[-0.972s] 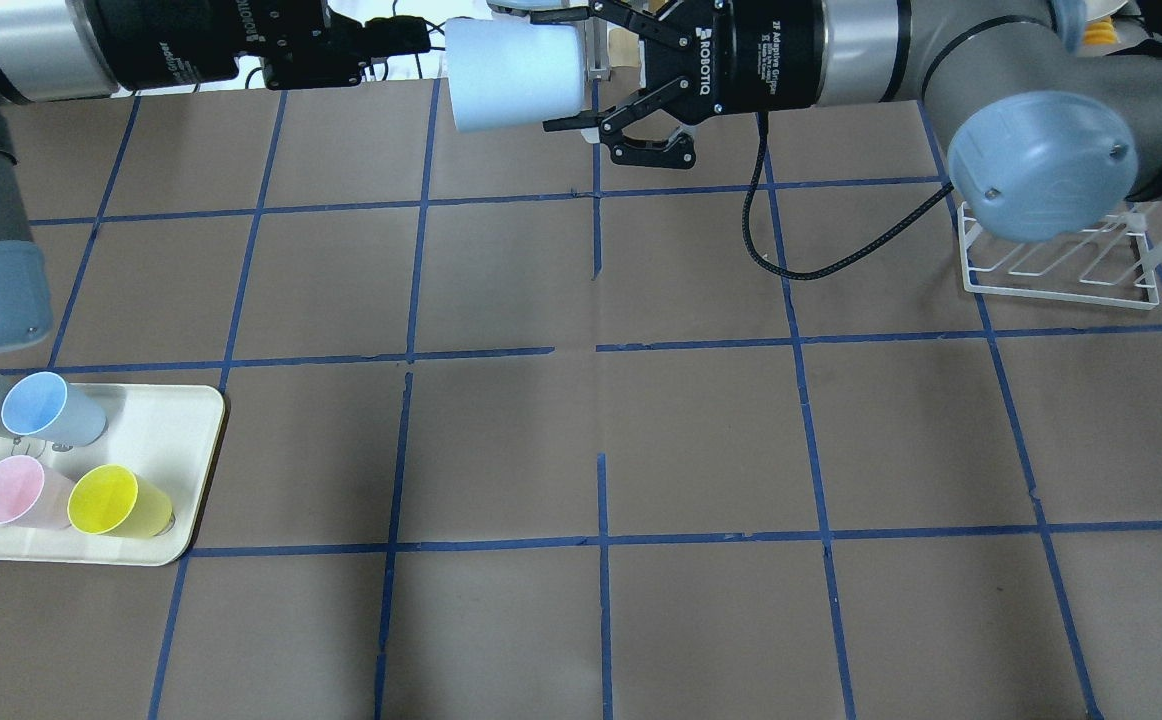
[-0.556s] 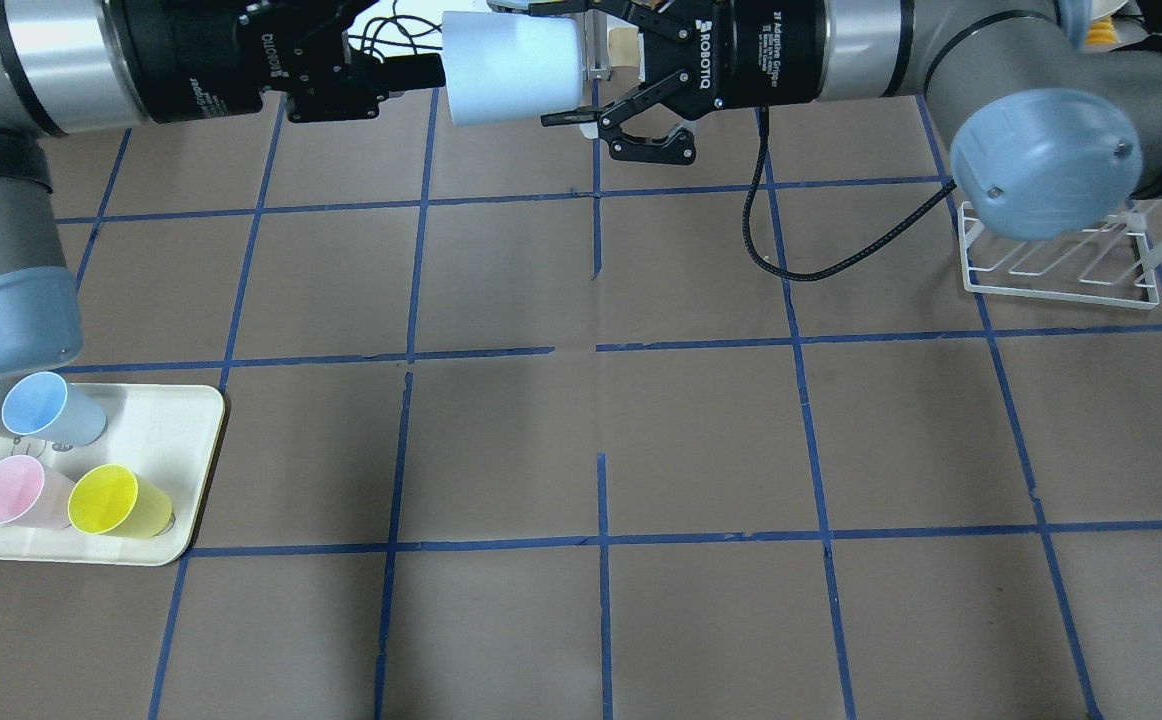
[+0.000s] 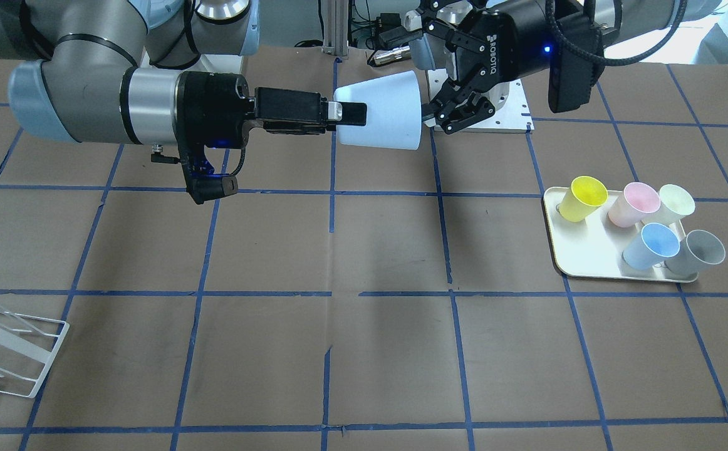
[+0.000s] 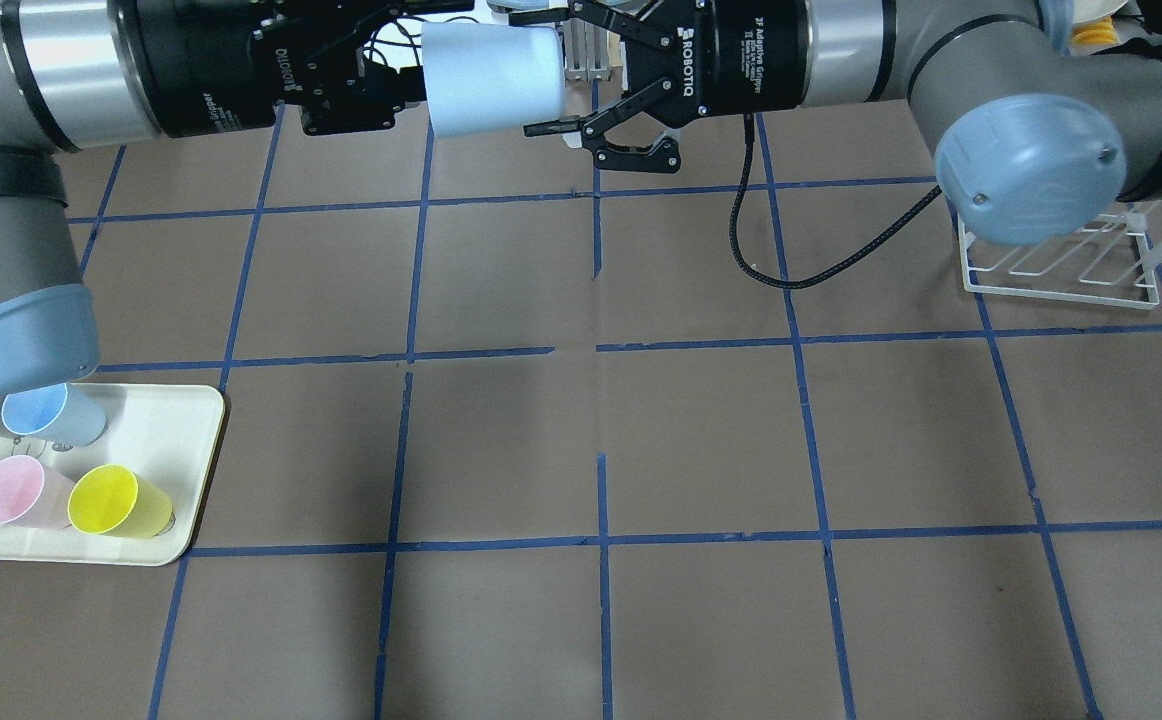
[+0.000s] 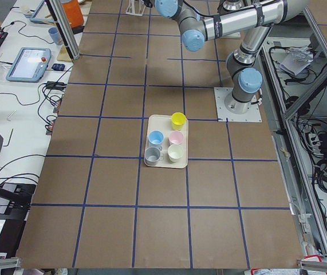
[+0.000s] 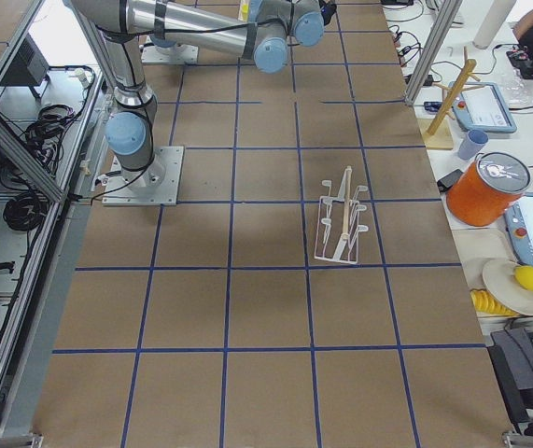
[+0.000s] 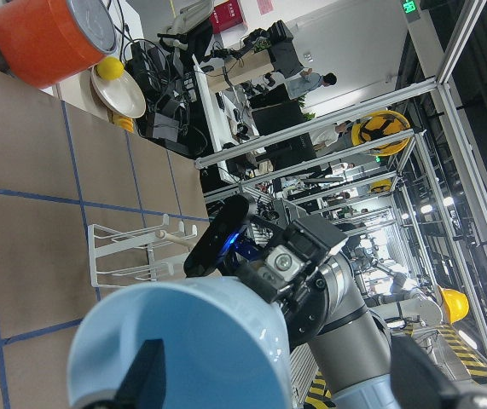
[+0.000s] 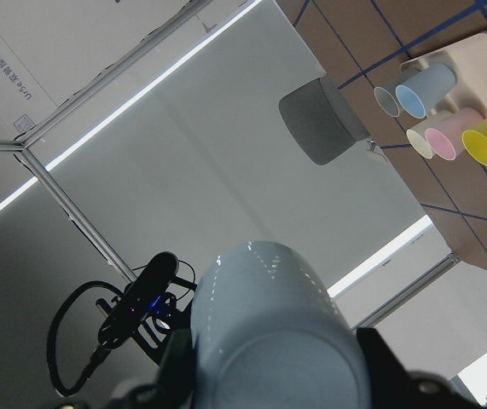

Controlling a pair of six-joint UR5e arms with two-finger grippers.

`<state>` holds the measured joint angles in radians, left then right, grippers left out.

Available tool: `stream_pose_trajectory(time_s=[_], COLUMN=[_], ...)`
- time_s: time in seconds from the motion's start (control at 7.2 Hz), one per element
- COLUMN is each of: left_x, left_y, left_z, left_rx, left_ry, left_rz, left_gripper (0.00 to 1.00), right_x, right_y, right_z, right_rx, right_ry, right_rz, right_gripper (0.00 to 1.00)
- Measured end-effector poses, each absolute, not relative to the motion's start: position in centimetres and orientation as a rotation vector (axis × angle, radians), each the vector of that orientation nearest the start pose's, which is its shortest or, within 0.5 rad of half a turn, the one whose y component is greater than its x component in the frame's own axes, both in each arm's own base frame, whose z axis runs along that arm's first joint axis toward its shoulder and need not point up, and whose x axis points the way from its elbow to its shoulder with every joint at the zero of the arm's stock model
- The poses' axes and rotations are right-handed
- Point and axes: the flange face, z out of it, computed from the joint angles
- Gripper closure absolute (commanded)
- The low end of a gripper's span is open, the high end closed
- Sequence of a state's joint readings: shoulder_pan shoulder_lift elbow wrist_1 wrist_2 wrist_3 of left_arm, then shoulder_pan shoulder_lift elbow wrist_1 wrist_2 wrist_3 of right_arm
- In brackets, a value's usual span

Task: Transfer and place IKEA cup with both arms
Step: 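Grasp the mug's rim with the left gripper beside the right gripper, then open the right gripper and pull it back while the left gripper holds the mug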

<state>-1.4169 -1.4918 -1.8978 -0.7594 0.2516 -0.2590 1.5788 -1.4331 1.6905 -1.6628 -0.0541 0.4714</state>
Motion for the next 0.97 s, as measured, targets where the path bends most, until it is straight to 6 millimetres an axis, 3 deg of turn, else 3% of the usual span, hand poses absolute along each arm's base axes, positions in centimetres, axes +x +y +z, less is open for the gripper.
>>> stream_pose_trajectory(time_s=[0.14, 0.28, 0.42, 0.56, 0.69, 0.97], left_x=[-16.35, -16.50, -16.50, -16.46, -16.44, -16.39], left_y=[-47.22, -47.22, -47.33, -47.46, -47.48, -47.53], left_z=[52.28, 52.34, 52.34, 52.23, 52.27, 52.48], left_rx=[-0.041, -0.056, -0.065, -0.068, -0.072, -0.078], left_ry=[-1.806, -1.810, -1.820, -1.830, -1.834, -1.835], left_rz=[0.443, 0.460, 0.480, 0.494, 0.505, 0.516], left_gripper=[0.71, 0.91, 1.00, 1.00, 1.00, 1.00], right_x=[23.96, 24.16, 24.24, 24.24, 24.25, 24.29], right_y=[-53.22, -53.19, -53.21, -53.22, -53.20, -53.15], right_z=[46.16, 46.06, 45.98, 46.05, 46.09, 46.05], right_rx=[0.504, 0.508, 0.512, 0.515, 0.521, 0.536], right_ry=[1.570, 1.570, 1.569, 1.568, 1.568, 1.567], right_rz=[0.509, 0.519, 0.525, 0.528, 0.534, 0.548], right_gripper=[0.75, 0.75, 0.74, 0.44, 0.00, 0.00])
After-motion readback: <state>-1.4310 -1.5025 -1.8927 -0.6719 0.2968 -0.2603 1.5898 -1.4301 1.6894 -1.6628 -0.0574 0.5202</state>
